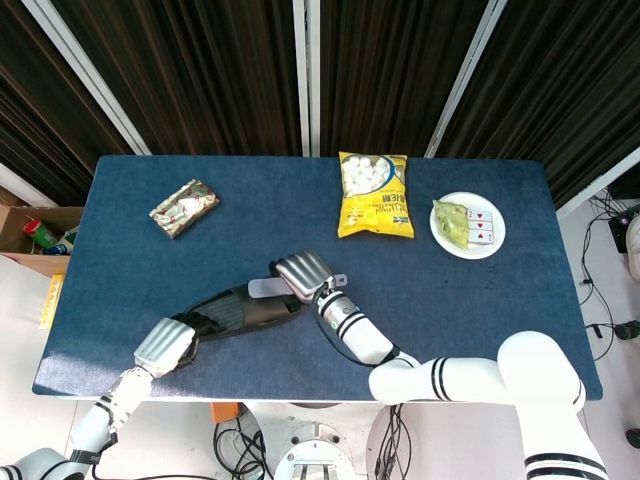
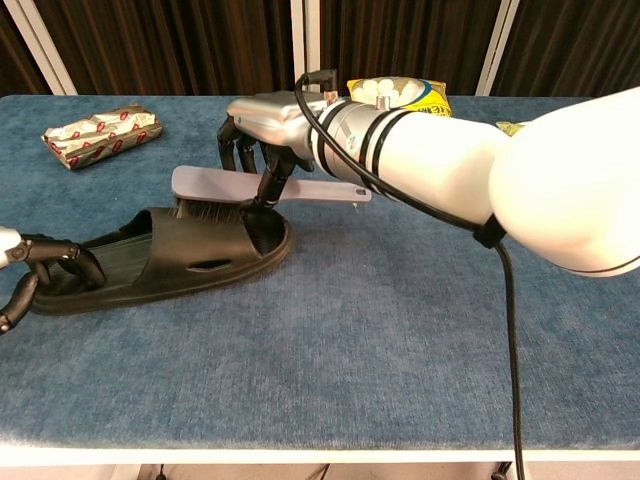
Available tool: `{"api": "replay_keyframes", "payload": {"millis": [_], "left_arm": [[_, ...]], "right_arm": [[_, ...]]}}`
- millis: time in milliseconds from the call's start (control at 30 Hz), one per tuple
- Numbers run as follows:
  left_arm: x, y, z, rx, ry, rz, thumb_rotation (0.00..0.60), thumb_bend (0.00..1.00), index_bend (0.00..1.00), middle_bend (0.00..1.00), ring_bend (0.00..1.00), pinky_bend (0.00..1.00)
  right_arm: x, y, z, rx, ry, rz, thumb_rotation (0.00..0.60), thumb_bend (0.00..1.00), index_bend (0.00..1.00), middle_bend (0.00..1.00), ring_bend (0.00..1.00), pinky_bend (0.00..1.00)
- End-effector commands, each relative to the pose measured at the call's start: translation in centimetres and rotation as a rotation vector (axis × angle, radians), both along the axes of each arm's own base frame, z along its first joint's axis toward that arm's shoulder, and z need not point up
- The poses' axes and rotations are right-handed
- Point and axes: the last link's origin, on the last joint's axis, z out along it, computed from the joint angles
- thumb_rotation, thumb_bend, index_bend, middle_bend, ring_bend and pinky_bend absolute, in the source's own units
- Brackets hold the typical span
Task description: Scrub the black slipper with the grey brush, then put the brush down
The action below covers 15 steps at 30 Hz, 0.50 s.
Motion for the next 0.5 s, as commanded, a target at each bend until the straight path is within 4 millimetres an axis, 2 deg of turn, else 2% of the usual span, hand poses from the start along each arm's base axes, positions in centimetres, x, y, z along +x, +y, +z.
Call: {"api": "replay_keyframes", "payload": {"millis": [33, 233, 500], "left_arm": [[0.0, 0.0, 0.0, -0.001, 0.000, 0.000, 0.600, 0.85, 0.31, 0.33, 0.27, 0.37], [-0.1, 0.0, 0.0, 0.000, -0.003, 0.000, 0.600, 0.85, 0.31, 0.33, 0.27, 0.37], [-0.2, 0.1, -0.2, -0.010, -0.010, 0.011, 0.600, 0.85, 0.31, 0.33, 0.27, 0.37]], "right_arm": [[0.5, -0.3, -0.3, -0.090, -0.001, 0.002, 0.600, 0.64, 0.98, 0.76, 0.70, 0.80], [0.8, 0.1, -0.7, -0.058, -0.018, -0.007, 0.600, 0.64, 0.98, 0.76, 0.70, 0.80], [0.2, 1.2, -0.6, 0.030, 0.052, 0.021, 0.600, 0.64, 0.98, 0.76, 0.70, 0.80]]}}
